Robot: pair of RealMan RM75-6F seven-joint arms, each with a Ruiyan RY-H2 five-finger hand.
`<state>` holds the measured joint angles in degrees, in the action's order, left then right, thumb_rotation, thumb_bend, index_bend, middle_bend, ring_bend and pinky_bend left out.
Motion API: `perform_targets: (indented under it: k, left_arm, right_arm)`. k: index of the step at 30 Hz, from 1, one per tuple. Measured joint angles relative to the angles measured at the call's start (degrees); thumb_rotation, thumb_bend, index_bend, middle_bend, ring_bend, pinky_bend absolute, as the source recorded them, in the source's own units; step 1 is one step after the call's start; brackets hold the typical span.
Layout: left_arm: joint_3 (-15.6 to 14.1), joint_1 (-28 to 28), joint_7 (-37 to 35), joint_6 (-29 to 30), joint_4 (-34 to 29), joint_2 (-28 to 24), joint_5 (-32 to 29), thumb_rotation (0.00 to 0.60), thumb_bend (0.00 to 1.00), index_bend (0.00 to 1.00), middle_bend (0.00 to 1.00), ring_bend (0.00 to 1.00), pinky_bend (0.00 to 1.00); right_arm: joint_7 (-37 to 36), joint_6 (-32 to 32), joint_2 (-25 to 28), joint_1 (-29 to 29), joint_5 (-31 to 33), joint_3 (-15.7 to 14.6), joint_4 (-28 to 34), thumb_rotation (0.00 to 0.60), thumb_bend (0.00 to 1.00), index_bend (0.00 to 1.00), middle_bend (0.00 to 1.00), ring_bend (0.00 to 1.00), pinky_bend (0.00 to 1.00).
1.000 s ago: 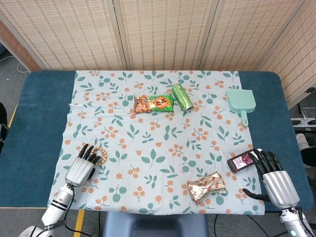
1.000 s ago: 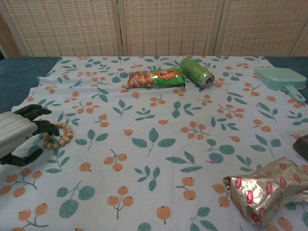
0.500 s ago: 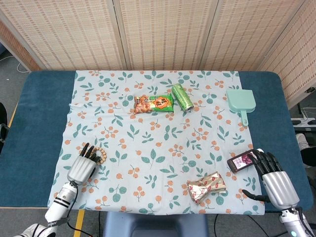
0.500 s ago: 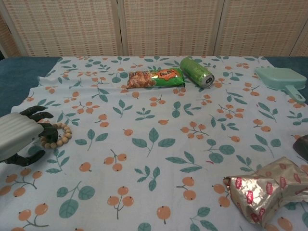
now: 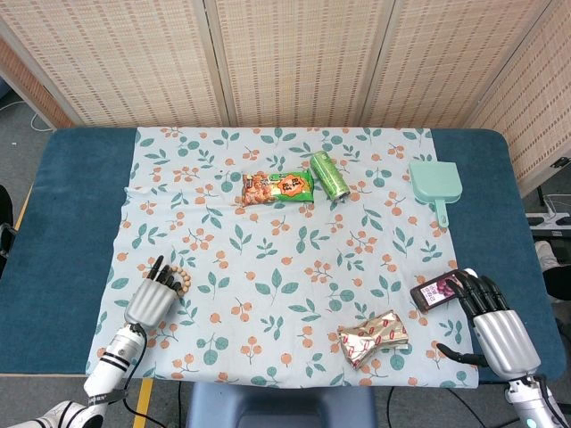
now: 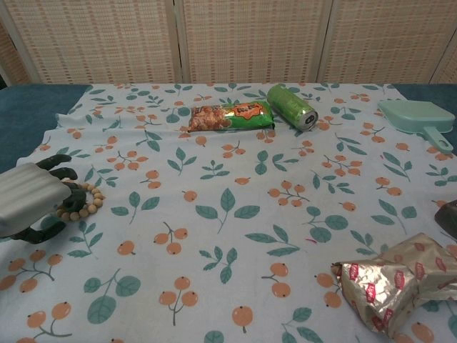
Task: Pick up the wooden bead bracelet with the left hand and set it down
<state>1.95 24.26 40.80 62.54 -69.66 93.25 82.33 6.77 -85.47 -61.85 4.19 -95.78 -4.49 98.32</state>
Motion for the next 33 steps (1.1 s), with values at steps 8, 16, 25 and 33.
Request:
perform_targets:
  k: [8,16,25,33]
  left_arm:
    - [0.15,0.88,3.34,0.15,1.01,1.06,-1.38,0.600,0.44,0.58,0.57,0.26,0.00]
    - [0.09,1.14,3.28,1.24,1.48,1.44,-0.92,0.600,0.47,0.61,0.61,0.30,0.00]
    - [2.76,3.40,-0.26,4.74,5.46,2.15,1.19,0.600,0.74,0.70,0.69,0.38,0.02]
    - [8.05,7.14,-1.57,4.35,7.99,1.98,-1.19,0.600,0.77,0.71,0.70,0.39,0.02]
  right_arm:
    - [-0.61,-0.09,0.33,-0.31,-0.45,0.11,0.15,0.414,0.08,0.00,0.00,0.00,0.00]
    - [-1.02,-0.07,0.55,-0.45,-0.56,0.20,0.25,0.413,0.09,0.00,0.00,0.00,0.00]
    - [-2.01,0.14,0.88,-0.54,-0.77,0.32,0.30,0.413,0.08,0.00,0.00,0.00,0.00]
    - [-2.87,0.96,1.19,-0.41,-0.69,0.34,0.33,0.413,0.09,0.00,0.00,0.00,0.00]
